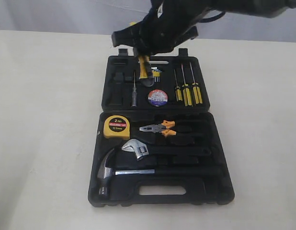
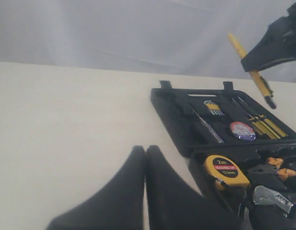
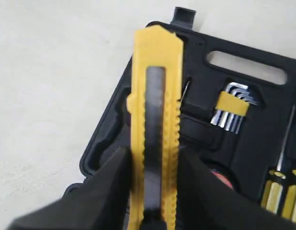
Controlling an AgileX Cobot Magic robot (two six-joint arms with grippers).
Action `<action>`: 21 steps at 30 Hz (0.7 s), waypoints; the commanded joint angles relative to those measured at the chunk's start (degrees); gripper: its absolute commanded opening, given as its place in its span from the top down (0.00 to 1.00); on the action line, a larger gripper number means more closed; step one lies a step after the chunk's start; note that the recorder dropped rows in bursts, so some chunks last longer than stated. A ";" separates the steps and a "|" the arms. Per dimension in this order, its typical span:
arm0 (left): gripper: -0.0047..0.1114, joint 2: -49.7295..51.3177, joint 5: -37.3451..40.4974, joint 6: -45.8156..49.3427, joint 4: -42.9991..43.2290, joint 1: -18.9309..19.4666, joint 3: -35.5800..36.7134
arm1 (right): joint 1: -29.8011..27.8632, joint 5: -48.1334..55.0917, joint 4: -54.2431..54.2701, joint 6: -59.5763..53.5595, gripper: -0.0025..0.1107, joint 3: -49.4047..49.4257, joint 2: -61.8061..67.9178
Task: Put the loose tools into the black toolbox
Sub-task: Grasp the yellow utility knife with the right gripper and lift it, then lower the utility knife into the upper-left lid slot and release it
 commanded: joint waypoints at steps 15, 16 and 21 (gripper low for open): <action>0.96 0.23 -0.22 0.07 0.37 -0.26 0.17 | 6.42 -7.44 -8.10 14.47 0.98 -16.73 24.01; 0.96 0.23 -0.22 0.07 0.37 -0.26 0.17 | 6.42 -6.89 -10.99 16.82 0.98 -16.86 24.27; 0.96 0.23 -0.22 0.07 0.37 -0.26 0.17 | 6.42 -4.31 -20.02 23.51 0.98 -16.94 24.80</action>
